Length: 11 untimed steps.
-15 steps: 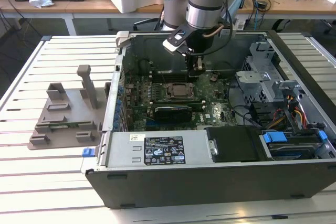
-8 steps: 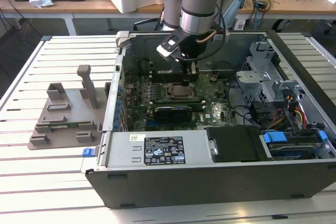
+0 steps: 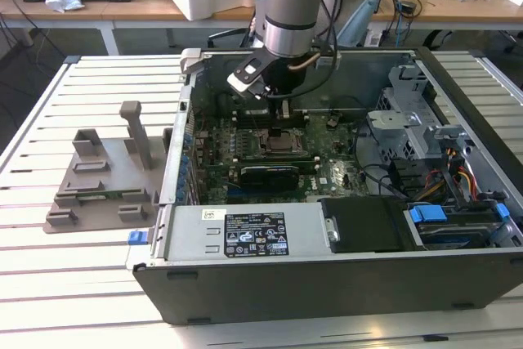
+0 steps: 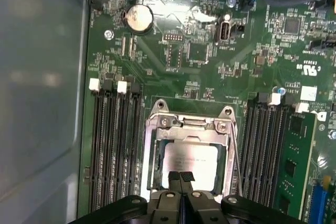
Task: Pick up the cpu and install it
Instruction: 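Close the cpu cover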
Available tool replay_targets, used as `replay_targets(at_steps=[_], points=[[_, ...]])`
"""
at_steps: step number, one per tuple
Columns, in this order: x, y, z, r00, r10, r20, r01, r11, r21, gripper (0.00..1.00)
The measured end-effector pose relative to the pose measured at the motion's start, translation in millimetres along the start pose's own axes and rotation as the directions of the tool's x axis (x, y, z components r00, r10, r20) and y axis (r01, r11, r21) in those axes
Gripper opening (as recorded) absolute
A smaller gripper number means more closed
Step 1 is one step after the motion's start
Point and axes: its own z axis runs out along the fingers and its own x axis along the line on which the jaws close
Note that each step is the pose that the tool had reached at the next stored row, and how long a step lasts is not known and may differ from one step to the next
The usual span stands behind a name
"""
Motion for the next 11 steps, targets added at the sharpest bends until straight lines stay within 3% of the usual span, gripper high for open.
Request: replay_targets(at_steps=[5, 11], points=[[0.8, -8.9, 5.1, 1.0000, 0.000, -0.0001, 0.000, 1.0000, 0.0000, 0.11], [1.0, -10.6, 7.9, 1.0000, 0.000, 0.0001, 0.000, 1.0000, 0.0000, 0.11]])
